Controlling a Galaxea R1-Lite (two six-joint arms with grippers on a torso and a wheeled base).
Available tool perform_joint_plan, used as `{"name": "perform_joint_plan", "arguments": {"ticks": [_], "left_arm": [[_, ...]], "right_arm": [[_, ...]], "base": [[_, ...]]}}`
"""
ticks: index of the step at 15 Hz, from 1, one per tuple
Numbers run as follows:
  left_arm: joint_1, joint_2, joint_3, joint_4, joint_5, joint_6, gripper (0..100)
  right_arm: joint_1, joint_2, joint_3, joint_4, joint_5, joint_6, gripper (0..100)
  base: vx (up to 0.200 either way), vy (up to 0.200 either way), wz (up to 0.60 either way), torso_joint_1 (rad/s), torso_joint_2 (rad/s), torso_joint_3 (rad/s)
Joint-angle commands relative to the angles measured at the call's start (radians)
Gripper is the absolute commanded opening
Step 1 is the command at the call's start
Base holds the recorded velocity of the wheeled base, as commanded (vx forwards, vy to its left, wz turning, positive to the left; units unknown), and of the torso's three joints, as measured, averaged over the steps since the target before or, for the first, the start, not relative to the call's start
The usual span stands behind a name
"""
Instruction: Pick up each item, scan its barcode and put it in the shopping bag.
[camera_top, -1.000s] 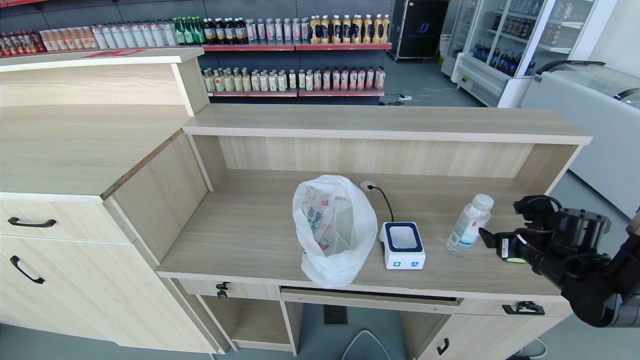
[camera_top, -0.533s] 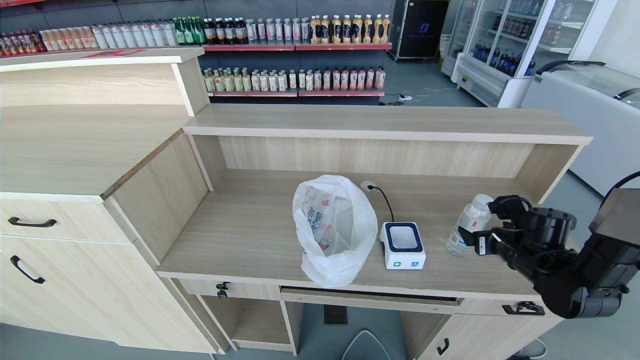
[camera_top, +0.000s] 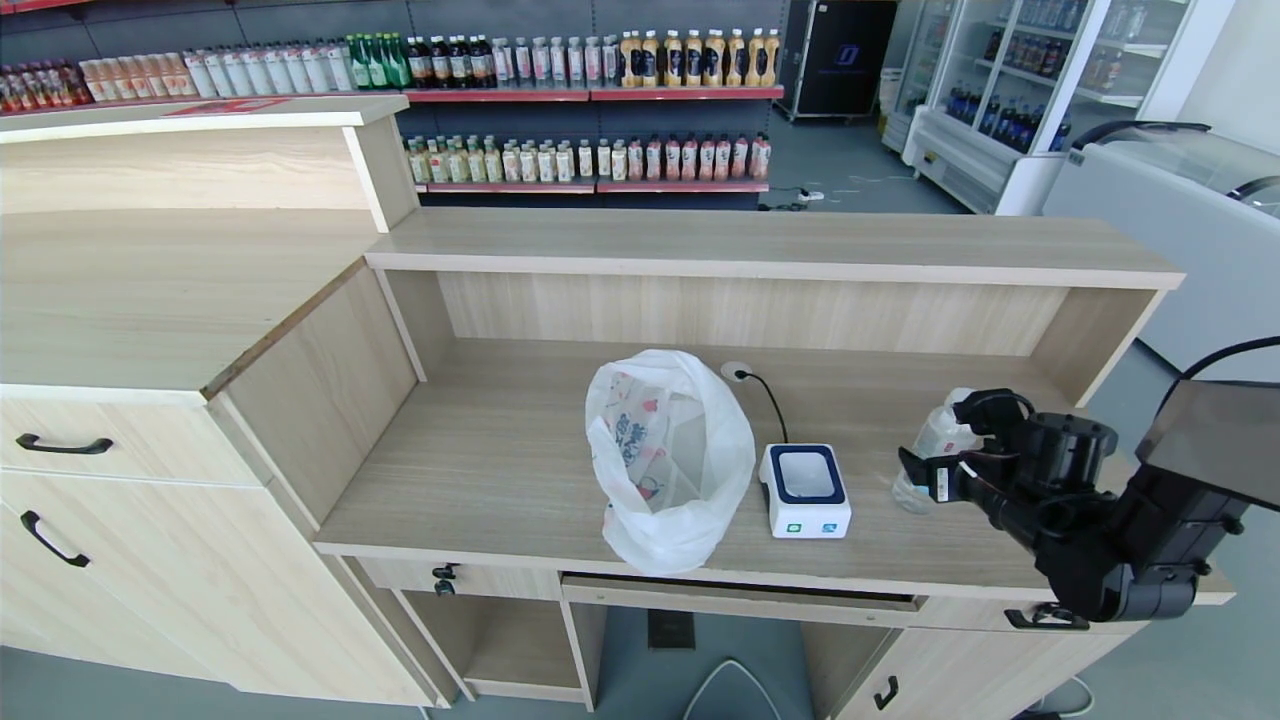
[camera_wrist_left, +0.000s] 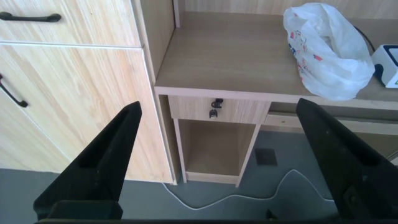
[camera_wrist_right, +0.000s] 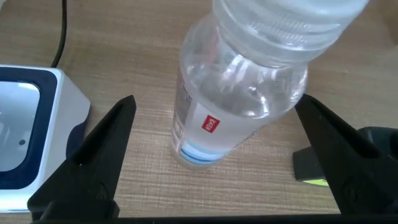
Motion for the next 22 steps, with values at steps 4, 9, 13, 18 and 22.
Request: {"name": "perform_joint_plan", "arguments": {"ticks": [4,9,13,18,22], "left_arm": [[0.0,0.0,0.0,0.0,0.0,0.0,100],[0.0,0.0,0.0,0.0,0.0,0.0,100],[0.0,0.0,0.0,0.0,0.0,0.0,100],[0.0,0.0,0.0,0.0,0.0,0.0,100],[0.0,0.0,0.0,0.0,0.0,0.0,100]], "right_arm": [[0.027,0.088,-0.077,-0.02,-0.001,0.002,100],[0.037,0.149,-0.143,-0.02,0.001,0.004,100],[0.048,0.169,-0.171,-0.02,0.005,0.021,100],[0.042,0.166,-0.18,-0.02,0.007,0.076,0],[0.031,0.163,-0.185,-0.02,0.008,0.078,0]], "base": [[0.0,0.0,0.0,0.0,0.0,0.0],[0.0,0.0,0.0,0.0,0.0,0.0],[0.0,0.0,0.0,0.0,0.0,0.0],[0.0,0.0,0.0,0.0,0.0,0.0],[0.0,0.0,0.0,0.0,0.0,0.0]]}}
